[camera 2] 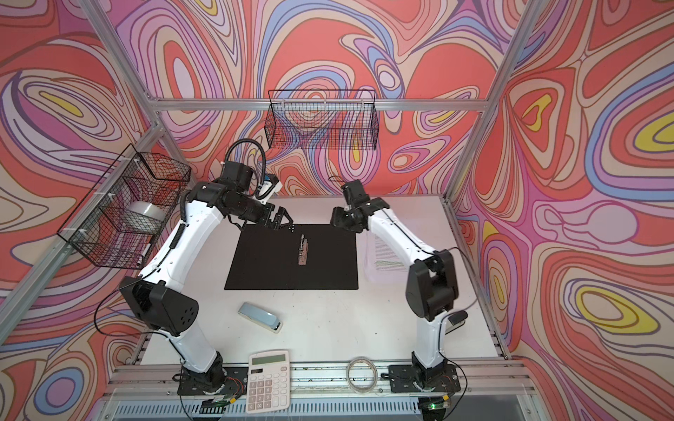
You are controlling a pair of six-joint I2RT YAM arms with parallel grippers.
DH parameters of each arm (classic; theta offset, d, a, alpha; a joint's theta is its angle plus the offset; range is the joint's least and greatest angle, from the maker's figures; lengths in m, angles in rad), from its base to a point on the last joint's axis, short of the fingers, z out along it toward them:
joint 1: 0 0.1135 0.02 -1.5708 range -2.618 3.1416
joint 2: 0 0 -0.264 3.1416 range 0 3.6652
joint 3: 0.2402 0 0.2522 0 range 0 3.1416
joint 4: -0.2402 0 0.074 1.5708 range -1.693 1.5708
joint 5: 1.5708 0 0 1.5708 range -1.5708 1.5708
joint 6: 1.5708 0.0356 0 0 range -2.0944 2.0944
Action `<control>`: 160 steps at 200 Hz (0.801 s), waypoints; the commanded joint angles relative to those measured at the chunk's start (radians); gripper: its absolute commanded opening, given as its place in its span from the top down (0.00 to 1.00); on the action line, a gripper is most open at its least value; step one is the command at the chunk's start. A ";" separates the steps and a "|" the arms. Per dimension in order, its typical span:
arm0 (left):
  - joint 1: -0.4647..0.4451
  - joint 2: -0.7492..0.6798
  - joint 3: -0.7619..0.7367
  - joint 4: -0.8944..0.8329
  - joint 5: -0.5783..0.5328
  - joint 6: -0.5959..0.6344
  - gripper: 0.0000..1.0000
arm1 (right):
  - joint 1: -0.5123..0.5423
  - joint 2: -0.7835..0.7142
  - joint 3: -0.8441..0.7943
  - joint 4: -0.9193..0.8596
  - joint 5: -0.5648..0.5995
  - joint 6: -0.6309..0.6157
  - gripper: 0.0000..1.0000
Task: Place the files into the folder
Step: 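Move both grippers toward the paper stack beside the folder, then grasp the edge of the paper stack with the right gripper while the left gripper approaches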
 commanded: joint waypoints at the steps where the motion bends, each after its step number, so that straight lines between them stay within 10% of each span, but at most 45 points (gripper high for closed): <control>1: -0.080 0.094 0.058 -0.056 0.083 -0.019 0.00 | -0.124 -0.123 -0.162 -0.078 0.048 -0.011 0.34; 68: -0.239 0.352 0.213 -0.002 0.179 -0.142 0.04 | -0.448 -0.246 -0.475 -0.055 0.001 -0.019 0.32; 160: -0.284 0.459 0.215 0.024 0.235 -0.123 0.06 | -0.515 -0.037 -0.535 0.053 0.101 -0.043 0.30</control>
